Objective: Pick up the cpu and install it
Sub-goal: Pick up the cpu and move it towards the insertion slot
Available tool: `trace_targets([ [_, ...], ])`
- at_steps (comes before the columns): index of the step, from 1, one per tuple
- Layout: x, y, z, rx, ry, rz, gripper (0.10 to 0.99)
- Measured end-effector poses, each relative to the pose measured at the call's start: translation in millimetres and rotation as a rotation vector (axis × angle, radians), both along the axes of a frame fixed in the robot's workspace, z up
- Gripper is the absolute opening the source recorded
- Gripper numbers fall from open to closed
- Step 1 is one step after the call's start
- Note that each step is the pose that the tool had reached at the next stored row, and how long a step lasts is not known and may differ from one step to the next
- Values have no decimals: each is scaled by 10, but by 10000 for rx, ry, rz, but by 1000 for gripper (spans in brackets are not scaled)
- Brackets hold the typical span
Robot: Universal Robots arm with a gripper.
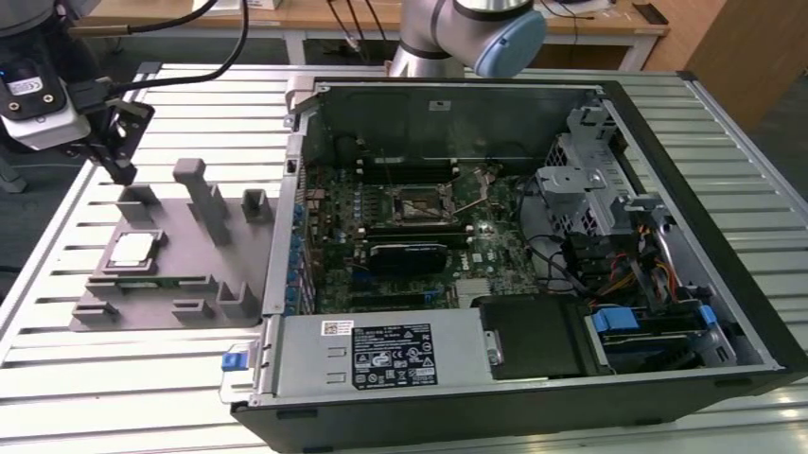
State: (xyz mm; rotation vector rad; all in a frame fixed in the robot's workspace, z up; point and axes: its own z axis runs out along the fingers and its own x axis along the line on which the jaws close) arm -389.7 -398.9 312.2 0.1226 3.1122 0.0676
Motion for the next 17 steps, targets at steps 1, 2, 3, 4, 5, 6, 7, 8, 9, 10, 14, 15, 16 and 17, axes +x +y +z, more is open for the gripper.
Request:
trace_targets([
  [1,-10,0,-12,0,-1,0,106],
  [2,-20,0,-24,0,-1,0,106],
  [3,-29,0,-37,0,0,0,106],
  [4,-39,0,-50,-1,1,0,106],
  [5,-47,0,-65,0,0,0,106],
  [6,-56,0,-81,0,1,0,106],
  [7,-66,0,-95,-1,2,0,106],
  [8,-75,0,-111,-1,2,0,106],
  [9,-87,0,-126,-1,3,0,106],
  [10,-98,0,-142,-1,2,0,106],
  [14,-161,0,-203,0,1,-1,106],
  [15,-178,0,-217,-1,2,-1,106],
  [16,-195,0,-232,-1,2,0,106],
  [17,-211,0,-246,-1,2,0,106],
])
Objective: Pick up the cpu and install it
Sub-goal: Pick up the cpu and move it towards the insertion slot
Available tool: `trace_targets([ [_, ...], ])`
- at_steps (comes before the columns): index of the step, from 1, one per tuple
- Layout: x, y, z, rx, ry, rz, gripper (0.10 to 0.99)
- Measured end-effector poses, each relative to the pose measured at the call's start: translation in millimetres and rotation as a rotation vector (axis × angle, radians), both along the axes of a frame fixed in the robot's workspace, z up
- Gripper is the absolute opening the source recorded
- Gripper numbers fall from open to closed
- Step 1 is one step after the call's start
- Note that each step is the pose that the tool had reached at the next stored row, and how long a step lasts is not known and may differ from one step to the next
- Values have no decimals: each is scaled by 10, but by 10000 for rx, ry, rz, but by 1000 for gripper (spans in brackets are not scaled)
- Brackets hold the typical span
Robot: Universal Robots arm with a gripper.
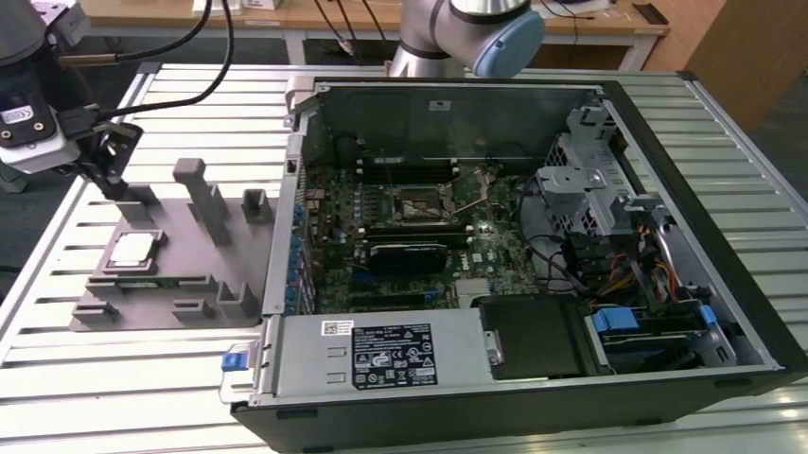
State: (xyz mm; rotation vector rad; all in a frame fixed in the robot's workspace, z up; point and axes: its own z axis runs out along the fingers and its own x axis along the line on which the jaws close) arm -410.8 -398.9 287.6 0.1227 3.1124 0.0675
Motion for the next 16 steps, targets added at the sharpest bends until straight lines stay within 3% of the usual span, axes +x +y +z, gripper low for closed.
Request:
trace_targets([
  [10,-139,0,-154,1,3,-1,106],
  [16,-192,0,-260,0,31,-6,106],
])
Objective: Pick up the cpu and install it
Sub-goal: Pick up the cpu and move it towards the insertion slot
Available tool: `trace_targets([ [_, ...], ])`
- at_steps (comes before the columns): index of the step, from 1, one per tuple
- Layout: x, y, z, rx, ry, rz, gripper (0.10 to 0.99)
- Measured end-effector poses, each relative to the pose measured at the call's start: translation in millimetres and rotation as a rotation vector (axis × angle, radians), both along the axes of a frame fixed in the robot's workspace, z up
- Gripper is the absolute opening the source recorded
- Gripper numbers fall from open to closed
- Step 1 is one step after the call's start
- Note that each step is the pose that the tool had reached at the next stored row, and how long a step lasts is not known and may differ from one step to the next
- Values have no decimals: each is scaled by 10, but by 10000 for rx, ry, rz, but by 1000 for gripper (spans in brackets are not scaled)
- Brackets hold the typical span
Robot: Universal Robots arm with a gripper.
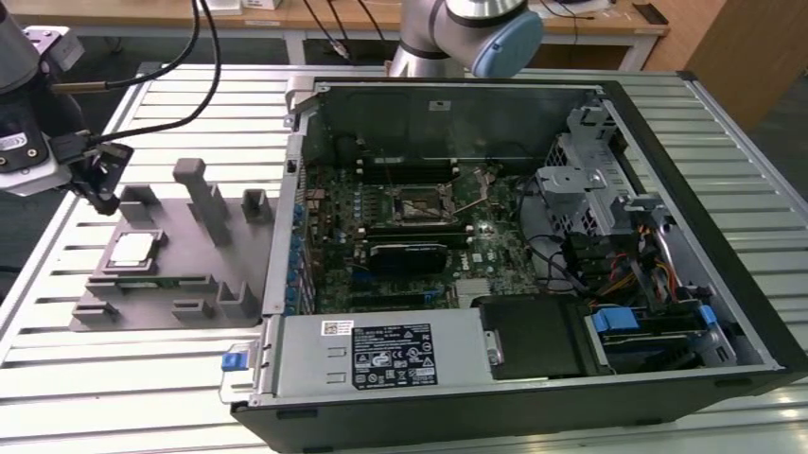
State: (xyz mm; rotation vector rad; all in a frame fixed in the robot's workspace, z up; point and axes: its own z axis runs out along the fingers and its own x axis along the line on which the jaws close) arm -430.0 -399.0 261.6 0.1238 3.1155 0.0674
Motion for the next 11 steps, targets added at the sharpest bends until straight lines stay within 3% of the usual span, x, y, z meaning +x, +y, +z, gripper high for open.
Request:
trace_targets([
  [11,-50,-1,-200,0,40,-13,106],
])
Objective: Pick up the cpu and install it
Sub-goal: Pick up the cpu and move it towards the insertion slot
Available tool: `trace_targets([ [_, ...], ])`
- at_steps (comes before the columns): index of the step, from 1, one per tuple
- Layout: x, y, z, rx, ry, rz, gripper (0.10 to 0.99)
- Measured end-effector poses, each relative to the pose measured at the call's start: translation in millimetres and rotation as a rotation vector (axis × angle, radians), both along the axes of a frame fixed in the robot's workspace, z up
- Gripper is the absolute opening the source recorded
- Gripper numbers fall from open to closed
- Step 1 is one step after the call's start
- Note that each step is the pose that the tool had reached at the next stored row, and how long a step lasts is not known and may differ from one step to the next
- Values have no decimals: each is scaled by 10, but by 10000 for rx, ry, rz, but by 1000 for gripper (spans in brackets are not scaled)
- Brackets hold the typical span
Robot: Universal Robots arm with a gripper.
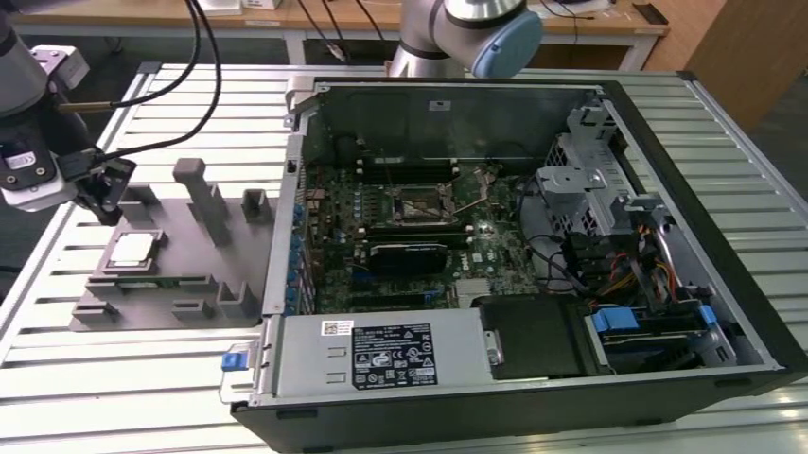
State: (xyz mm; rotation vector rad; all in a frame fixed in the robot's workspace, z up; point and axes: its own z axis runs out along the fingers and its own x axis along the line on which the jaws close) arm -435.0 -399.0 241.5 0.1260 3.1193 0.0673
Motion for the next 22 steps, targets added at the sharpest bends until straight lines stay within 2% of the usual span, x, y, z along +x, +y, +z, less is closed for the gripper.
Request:
trace_targets([
  [8,-5,-6,-145,0,36,-2,106],
  [18,-2,-18,-327,1,134,-1,106],
  [22,11,-19,-378,-1,162,-1,106],
])
